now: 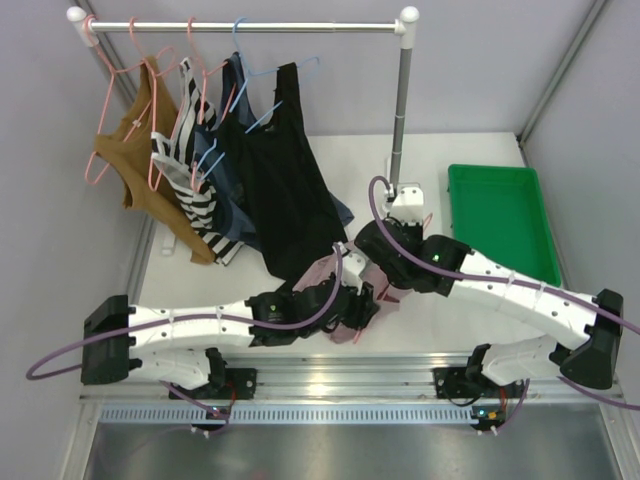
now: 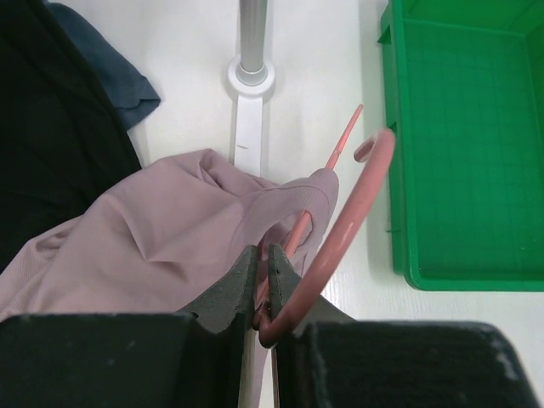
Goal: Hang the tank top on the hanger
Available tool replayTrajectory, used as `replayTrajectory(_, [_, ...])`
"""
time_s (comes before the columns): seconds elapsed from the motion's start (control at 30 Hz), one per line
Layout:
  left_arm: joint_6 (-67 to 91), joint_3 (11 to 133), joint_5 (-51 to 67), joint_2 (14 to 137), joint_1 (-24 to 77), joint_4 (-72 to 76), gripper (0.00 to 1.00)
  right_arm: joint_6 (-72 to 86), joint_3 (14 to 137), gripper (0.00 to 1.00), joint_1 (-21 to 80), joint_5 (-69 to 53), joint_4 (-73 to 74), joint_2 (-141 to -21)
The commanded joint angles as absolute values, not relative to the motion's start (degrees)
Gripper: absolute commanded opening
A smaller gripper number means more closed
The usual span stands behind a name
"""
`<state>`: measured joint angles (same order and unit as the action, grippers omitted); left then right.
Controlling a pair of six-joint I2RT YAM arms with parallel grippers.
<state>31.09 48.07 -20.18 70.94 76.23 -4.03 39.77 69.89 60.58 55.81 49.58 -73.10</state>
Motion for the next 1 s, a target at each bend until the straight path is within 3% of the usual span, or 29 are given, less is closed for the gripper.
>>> replayTrajectory(0.0, [29.36, 47.64, -22.76, 71.72, 76.46, 2.46, 0.45, 40.69, 73.30, 0.00, 60.29, 56.34, 50.27, -70.93])
replayTrajectory(0.17, [28.57, 47.55, -23.38, 72.24, 76.46, 3.51, 0.40, 40.87, 73.21, 0.00, 60.38, 55.37, 50.19, -70.40])
replayTrajectory(0.27, [28.56, 47.20, -23.64, 72.68, 76.46, 4.04, 0.31, 40.69, 73.30, 0.00, 60.38, 55.11, 50.18, -70.40])
replayTrajectory(0.47, [28.57, 46.23, -26.28, 72.25, 76.46, 5.01, 0.00, 40.61, 73.65, 0.00, 60.29, 54.67, 50.01, -69.70])
replayTrajectory(0.77, [24.18, 42.72, -27.69, 68.38, 76.46, 10.54, 0.00, 39.38, 72.60, 0.00, 60.38, 53.53, 48.52, -68.56])
replayTrajectory(0.97, [21.28, 40.87, -27.33, 66.18, 76.38, 13.70, 0.00, 36.83, 71.37, 0.16, 60.29, 51.77, 45.71, -66.97])
